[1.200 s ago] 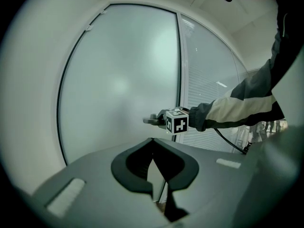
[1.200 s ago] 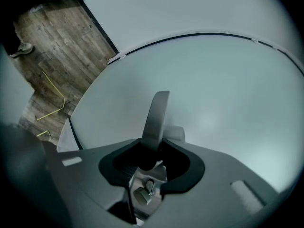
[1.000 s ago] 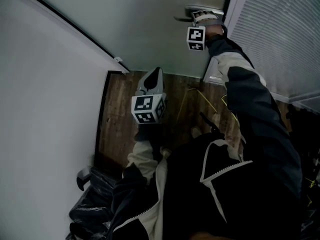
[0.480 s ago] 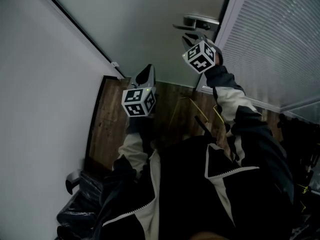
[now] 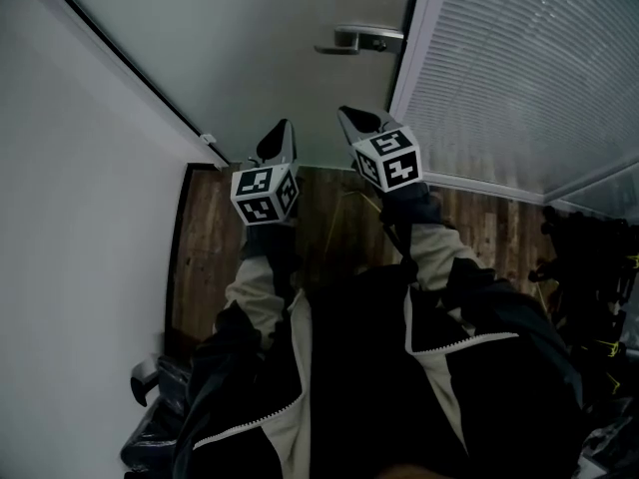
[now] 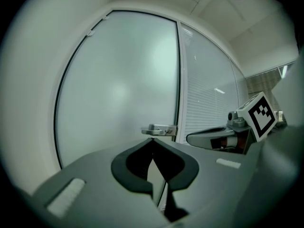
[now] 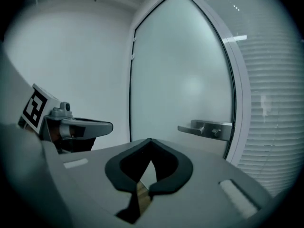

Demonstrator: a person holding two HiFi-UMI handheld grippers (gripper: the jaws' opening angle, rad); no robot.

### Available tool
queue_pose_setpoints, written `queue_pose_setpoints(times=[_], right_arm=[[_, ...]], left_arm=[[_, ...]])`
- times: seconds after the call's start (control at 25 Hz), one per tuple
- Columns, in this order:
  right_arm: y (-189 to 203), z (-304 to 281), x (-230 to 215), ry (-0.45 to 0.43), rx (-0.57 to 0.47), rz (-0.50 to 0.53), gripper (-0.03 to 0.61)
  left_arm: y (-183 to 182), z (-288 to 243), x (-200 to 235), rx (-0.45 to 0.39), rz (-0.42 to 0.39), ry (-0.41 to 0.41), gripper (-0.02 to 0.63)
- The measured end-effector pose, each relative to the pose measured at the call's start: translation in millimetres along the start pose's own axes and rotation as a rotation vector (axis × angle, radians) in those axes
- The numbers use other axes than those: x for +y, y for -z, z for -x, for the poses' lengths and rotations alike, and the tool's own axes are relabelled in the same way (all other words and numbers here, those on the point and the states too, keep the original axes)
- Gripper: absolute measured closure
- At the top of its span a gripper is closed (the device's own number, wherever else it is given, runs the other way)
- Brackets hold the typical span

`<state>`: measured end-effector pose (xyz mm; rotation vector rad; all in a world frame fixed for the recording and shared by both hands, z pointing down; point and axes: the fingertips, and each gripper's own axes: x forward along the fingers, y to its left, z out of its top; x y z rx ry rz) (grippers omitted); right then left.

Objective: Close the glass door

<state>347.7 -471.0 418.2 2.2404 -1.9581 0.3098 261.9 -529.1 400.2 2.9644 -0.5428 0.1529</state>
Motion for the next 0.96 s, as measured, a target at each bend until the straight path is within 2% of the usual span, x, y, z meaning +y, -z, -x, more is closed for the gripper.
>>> queue_pose_setpoints(times=[0.48,0.96], right_arm=[[-6.7,15.0,2.2,0.049,-0.011,0.036,0.577],[-8.1,16.6,11.5,0.027,-0.014,0.069,0.577]], left_arm=[[-3.5,8.4,-7.0,-0.003,-0.004,0.0,0.614],[-0.7,12.6,-14.0,0.009,-0.027,-0.006,0.614]])
